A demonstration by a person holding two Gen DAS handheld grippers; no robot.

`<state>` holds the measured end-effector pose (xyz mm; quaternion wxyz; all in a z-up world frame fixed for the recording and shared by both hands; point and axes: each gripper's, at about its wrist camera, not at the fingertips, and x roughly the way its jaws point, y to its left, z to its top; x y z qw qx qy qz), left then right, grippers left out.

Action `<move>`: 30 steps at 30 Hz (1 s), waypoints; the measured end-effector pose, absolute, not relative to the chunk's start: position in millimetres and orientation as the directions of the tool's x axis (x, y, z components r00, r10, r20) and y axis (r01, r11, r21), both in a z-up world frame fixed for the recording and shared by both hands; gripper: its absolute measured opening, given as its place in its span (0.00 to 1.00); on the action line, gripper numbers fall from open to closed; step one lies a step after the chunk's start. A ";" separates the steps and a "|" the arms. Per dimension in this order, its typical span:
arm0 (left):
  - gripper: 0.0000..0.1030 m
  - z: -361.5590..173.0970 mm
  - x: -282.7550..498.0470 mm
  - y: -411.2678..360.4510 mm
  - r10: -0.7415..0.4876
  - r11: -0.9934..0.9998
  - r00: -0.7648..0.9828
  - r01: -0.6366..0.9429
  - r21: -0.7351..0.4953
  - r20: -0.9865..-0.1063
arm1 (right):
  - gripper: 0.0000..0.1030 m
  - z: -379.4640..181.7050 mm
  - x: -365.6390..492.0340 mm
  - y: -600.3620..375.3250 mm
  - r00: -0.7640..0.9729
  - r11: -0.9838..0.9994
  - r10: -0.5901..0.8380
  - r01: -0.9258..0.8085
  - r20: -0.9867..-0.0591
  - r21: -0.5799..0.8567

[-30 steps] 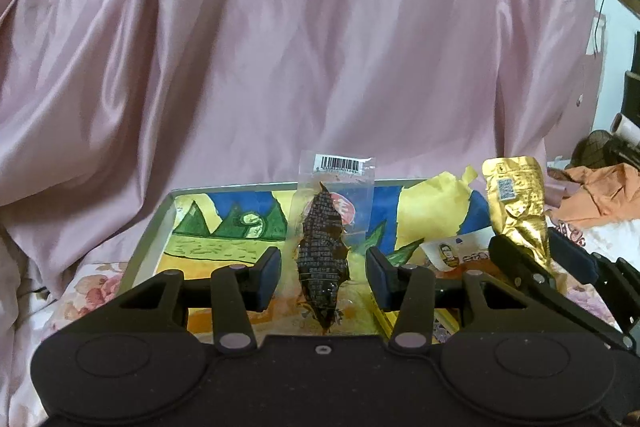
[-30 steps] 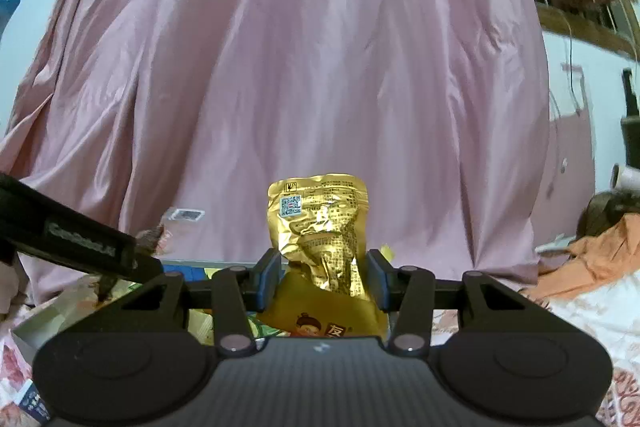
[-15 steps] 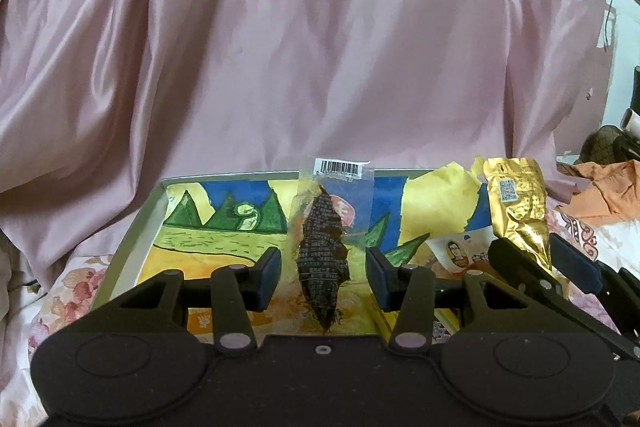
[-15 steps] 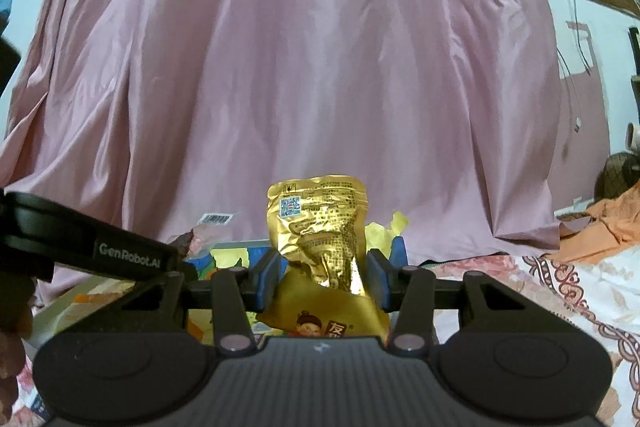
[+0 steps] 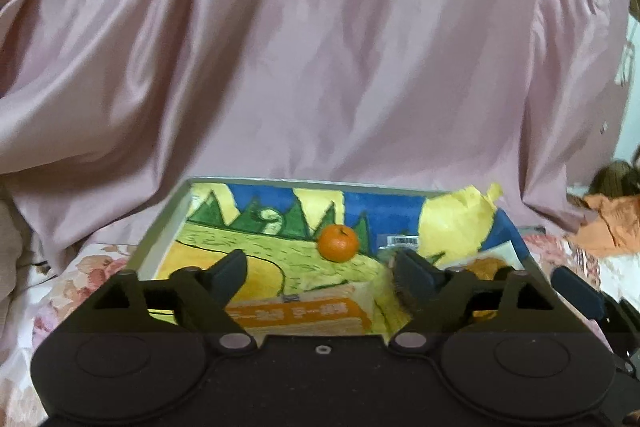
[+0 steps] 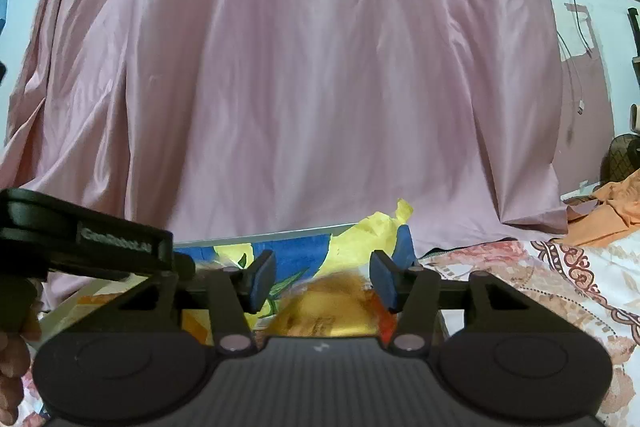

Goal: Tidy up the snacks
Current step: 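Open both grippers to drop the fish strip and gold packet into the tray, then withdraw both grippers from the tray back over the remaining snacks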

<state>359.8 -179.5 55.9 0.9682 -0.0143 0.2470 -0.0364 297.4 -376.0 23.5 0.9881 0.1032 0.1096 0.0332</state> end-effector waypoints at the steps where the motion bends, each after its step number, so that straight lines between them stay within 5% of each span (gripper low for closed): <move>1: 0.87 57.7 357.8 -176.3 -0.081 0.996 0.877 0.062 -0.057 -0.473 | 0.62 23.5 297.5 -375.8 0.974 0.977 0.088 -0.042 -0.210 0.211; 8: 0.98 73.0 329.0 -152.8 -0.115 0.987 0.894 0.055 -0.149 -0.432 | 0.80 33.5 285.5 -373.4 0.980 0.979 0.077 -0.039 -0.184 0.198; 17: 0.99 92.9 273.9 -126.1 -0.091 0.986 0.921 0.029 -0.166 -0.379 | 1.00 65.3 238.1 -365.3 0.991 0.990 0.071 -0.055 -0.118 0.133; 30: 0.99 96.5 194.3 -85.7 -0.078 0.986 0.922 0.015 -0.166 -0.378 | 1.00 94.7 168.4 -348.6 0.992 0.992 0.063 -0.050 -0.108 0.114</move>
